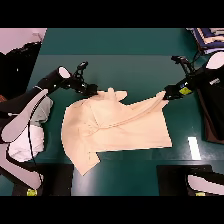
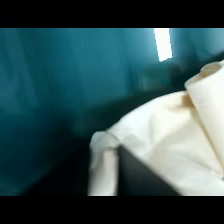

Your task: Fold the shirts.

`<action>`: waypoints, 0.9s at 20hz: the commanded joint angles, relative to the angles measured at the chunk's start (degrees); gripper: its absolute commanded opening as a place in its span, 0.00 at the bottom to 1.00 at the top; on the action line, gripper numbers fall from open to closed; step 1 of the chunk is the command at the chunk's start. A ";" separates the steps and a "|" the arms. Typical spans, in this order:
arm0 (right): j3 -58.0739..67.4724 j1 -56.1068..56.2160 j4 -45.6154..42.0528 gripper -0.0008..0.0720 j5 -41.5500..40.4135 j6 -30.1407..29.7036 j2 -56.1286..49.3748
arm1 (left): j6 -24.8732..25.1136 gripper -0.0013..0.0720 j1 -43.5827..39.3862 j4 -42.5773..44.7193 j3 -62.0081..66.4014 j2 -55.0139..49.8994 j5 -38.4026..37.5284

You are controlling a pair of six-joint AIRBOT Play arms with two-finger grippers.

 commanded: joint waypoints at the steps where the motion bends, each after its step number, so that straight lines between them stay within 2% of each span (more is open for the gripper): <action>1: 0.00 0.07 -0.02 0.03 -0.39 0.31 -0.02 | 0.42 0.05 0.15 -0.28 0.11 -0.09 1.51; 4: 2.60 -0.68 -0.24 0.03 -0.37 0.28 -0.02 | 0.00 0.05 2.51 0.79 4.85 1.16 -4.48; 6: 8.74 -2.47 -0.22 0.03 0.39 0.28 -0.02 | -0.15 0.05 4.52 1.90 10.05 4.79 -7.34; 14: 43.06 -10.10 0.00 0.03 4.17 0.28 0.39 | -0.15 0.05 9.40 10.25 26.60 32.37 -7.80; 16: 44.11 -11.13 -0.04 0.03 1.75 0.26 4.33 | -0.92 0.05 9.40 10.91 28.89 38.71 -7.82; 18: 38.84 -12.76 -0.09 0.03 -3.10 0.22 11.41 | -1.70 0.05 9.40 10.99 30.67 44.02 -7.85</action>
